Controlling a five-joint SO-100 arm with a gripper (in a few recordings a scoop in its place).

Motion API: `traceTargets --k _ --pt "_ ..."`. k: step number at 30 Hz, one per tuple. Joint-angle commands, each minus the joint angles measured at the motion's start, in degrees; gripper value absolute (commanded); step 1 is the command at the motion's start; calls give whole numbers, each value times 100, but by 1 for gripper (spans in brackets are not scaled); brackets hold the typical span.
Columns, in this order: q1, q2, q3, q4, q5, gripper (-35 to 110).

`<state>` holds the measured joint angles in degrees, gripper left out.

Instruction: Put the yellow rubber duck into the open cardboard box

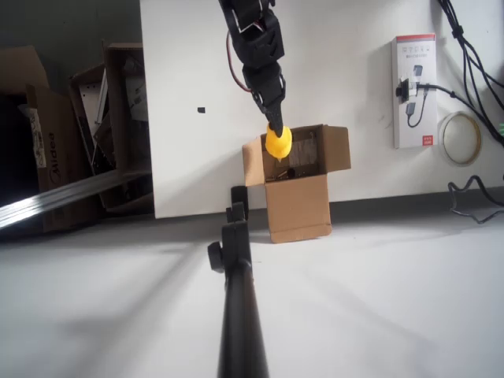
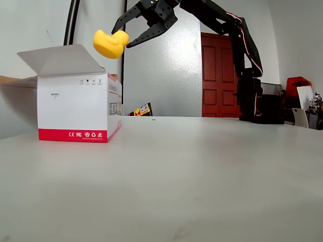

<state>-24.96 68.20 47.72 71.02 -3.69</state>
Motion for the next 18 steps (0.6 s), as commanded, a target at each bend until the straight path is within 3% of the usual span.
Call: traceTargets --k 1,13,18 --pt "-35 -123 -457 -97 35 12" --pt "-62 -492 -817 -97 53 12" --pt "-53 -501 -817 -88 114 20"
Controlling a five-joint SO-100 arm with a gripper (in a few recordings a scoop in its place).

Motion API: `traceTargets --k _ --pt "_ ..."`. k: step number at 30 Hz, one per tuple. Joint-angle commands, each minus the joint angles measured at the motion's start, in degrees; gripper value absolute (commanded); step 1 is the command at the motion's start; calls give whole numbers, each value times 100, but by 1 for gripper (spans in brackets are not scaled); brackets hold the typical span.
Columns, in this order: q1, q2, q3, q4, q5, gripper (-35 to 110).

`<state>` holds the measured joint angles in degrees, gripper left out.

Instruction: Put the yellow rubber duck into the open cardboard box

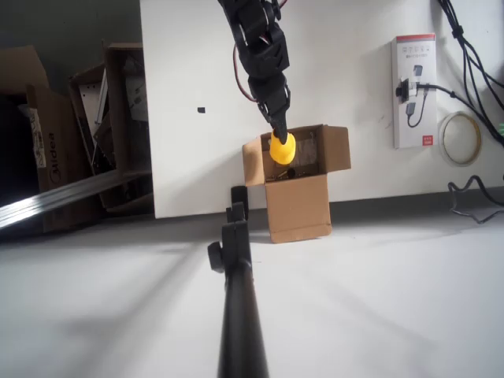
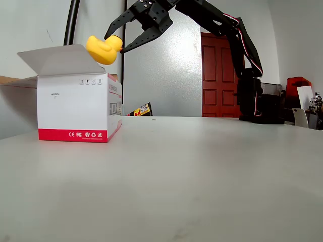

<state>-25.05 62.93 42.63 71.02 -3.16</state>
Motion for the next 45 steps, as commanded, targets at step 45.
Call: traceTargets --k 45 --pt "958 3999 62 2180 97 -1"
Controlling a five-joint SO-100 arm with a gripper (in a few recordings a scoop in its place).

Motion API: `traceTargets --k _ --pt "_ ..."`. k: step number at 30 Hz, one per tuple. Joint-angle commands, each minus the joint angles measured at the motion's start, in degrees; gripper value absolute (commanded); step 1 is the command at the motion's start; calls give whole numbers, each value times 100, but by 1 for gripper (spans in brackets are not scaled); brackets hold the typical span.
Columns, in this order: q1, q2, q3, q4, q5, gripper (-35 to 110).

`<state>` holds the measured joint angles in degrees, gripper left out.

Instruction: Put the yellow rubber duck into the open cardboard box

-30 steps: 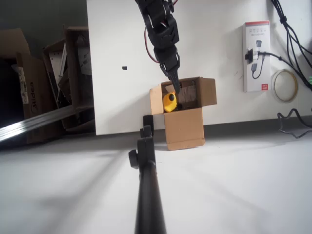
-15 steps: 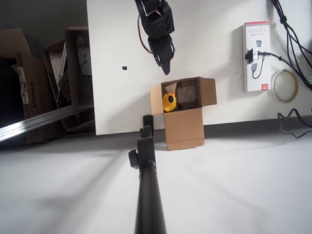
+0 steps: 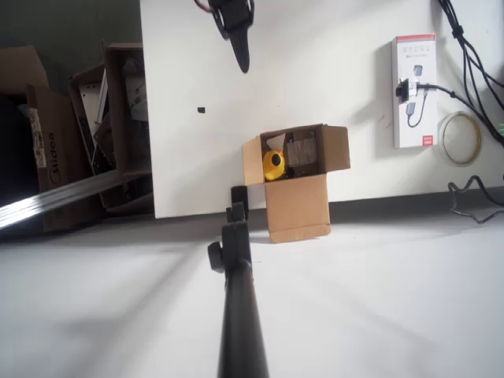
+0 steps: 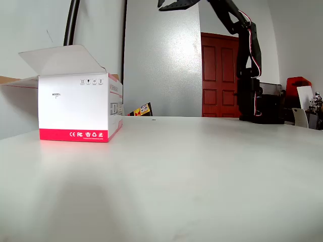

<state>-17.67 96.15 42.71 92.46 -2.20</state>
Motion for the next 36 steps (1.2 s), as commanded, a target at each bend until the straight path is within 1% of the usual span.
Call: traceTargets --k 1,9,19,23,27,36 --pt "299 914 211 35 0 -1" --pt "756 2927 2136 -35 9 -1" --pt "1441 5634 5388 -879 -246 0" --pt "1652 6205 6293 -1169 -360 0" --pt "1775 6864 7348 -1793 -457 1" --pt "1775 7594 9114 -2698 -510 1"
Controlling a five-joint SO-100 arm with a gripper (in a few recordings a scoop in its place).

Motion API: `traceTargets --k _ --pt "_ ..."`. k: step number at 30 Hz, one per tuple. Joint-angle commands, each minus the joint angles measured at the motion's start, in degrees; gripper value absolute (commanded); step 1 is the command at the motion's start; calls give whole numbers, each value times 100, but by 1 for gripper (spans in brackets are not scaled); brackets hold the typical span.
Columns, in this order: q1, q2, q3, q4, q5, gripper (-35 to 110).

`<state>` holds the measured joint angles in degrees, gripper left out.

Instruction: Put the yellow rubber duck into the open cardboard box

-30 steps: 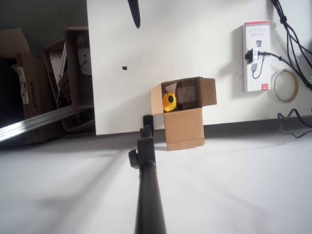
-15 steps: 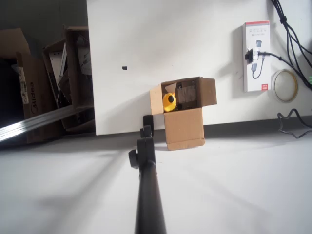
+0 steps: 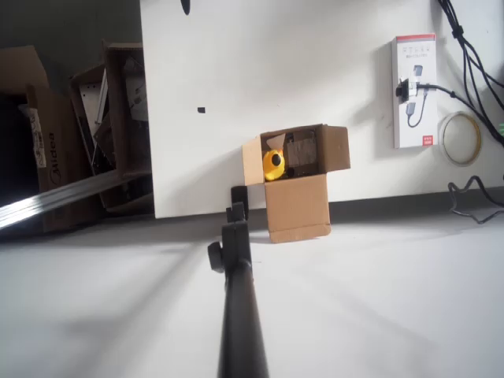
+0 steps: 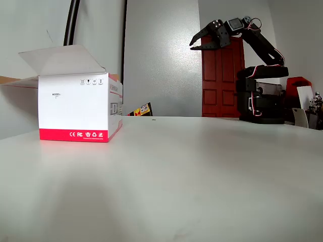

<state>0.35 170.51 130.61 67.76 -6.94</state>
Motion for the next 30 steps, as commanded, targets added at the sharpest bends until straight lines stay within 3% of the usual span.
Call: traceTargets --k 1,13,30 --pt "-53 220 492 -290 -35 1" --pt "-9 1494 2558 -800 -246 1" --pt "-53 1521 4157 -1239 -185 -1"
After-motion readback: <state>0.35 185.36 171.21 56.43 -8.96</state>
